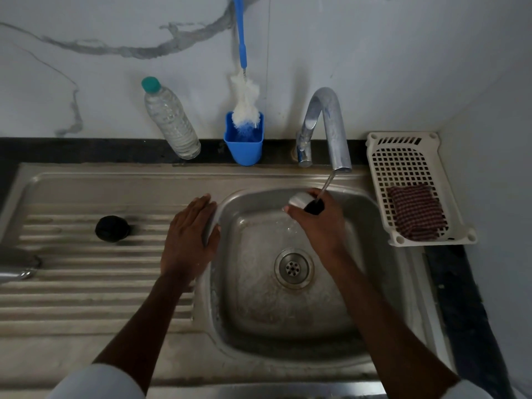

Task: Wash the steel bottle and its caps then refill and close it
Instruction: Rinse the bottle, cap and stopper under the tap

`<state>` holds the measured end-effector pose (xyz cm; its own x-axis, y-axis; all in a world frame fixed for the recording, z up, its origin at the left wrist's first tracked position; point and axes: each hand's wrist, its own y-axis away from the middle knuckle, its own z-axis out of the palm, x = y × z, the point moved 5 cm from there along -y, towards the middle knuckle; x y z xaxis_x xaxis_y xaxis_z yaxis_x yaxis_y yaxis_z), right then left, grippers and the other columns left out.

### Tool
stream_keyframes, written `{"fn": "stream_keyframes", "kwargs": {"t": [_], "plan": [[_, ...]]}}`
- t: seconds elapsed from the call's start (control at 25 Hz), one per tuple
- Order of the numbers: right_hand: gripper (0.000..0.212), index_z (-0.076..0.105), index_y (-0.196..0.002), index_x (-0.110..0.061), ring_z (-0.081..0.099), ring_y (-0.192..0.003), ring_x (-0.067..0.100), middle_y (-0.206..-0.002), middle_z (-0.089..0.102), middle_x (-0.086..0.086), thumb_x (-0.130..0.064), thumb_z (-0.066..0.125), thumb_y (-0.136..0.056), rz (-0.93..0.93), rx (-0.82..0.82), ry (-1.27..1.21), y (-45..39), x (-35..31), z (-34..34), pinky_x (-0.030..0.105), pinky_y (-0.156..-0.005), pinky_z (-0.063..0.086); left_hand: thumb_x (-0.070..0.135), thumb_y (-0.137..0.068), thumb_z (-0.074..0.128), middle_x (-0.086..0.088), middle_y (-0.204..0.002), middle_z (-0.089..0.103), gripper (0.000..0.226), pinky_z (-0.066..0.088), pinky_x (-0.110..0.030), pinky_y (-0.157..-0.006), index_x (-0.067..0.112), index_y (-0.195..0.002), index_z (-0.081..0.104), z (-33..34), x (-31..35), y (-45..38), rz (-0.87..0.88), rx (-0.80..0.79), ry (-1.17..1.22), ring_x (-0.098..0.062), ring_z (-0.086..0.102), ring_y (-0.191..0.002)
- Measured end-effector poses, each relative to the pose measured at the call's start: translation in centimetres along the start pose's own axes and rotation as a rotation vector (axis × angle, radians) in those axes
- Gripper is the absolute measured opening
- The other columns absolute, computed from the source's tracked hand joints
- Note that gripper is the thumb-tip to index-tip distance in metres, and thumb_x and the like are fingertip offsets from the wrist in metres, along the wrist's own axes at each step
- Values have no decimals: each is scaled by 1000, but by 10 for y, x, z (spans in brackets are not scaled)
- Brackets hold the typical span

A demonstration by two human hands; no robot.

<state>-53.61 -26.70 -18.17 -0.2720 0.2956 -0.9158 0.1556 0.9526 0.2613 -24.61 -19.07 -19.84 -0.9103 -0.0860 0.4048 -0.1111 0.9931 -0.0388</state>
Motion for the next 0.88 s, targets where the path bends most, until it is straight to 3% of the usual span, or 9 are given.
{"fn": "stream_keyframes", "kwargs": {"t": [0.16,0.28,0.4,0.48,0.56,0.6,0.68,0.76,0.88], "plan": [[67,73,-109,-18,70,-90,19,-95,73,-1,-61,84,-58,222,103,-118,6,13,-17,36,-78,55,33,-100,64,0,-168,36,60,30,-48,-126,20,-156,46,-1,0,1,-5,-10,0,-19,31,-156],[43,70,-109,-27,70,-92,11,-99,73,-9,-37,90,-73,123,75,-47,20,11,-25,35,-81,60,34,-100,63,0,-168,36,60,29,-47,-126,20,-156,46,-1,1,1,-13,-14,4,-18,30,-156],[61,62,-124,-35,67,-103,3,-116,67,-15,-14,90,-74,-6,-67,-2,31,9,-22,22,-81,59,33,-100,63,-1,-168,36,60,31,-48,-125,20,-156,46,-1,1,0,-4,-11,4,-19,31,-156],[63,60,-132,-28,68,-109,6,-124,68,-9,-3,83,-80,43,-105,-195,29,5,-16,22,-84,59,34,-100,63,-1,-168,36,59,30,-48,-125,19,-156,47,-1,2,0,1,-10,0,-19,31,-155],[47,60,-133,-16,68,-117,19,-126,68,3,0,72,-90,203,-142,-596,24,-2,-7,35,-94,59,34,-101,62,0,-168,36,59,29,-46,-126,19,-156,46,-1,2,0,-2,-9,-3,-19,31,-156],[34,61,-125,-15,66,-122,26,-121,70,3,-4,67,-94,267,-160,-748,21,-7,-2,43,-101,56,33,-101,62,0,-167,37,58,29,-46,-126,19,-155,47,-2,2,0,0,-5,-2,-19,31,-155],[17,62,-113,-21,61,-129,30,-117,72,0,-25,66,-97,298,-150,-730,16,-12,-1,51,-107,50,33,-100,63,-1,-167,37,58,29,-46,-126,19,-155,47,-2,2,1,-1,0,0,-19,32,-155],[39,65,-122,-22,63,-125,25,-126,71,3,-49,63,-94,298,-122,-541,18,-8,-6,45,-98,51,32,-100,63,-1,-167,38,58,30,-47,-126,19,-155,48,-2,2,0,0,5,3,-20,33,-155],[53,65,-131,-13,67,-102,20,-123,72,11,-53,57,-97,380,-152,-645,23,7,-15,34,-83,50,33,-100,63,-1,-167,38,59,33,-49,-124,19,-155,48,0,0,0,6,6,8,-20,33,-155]]}}
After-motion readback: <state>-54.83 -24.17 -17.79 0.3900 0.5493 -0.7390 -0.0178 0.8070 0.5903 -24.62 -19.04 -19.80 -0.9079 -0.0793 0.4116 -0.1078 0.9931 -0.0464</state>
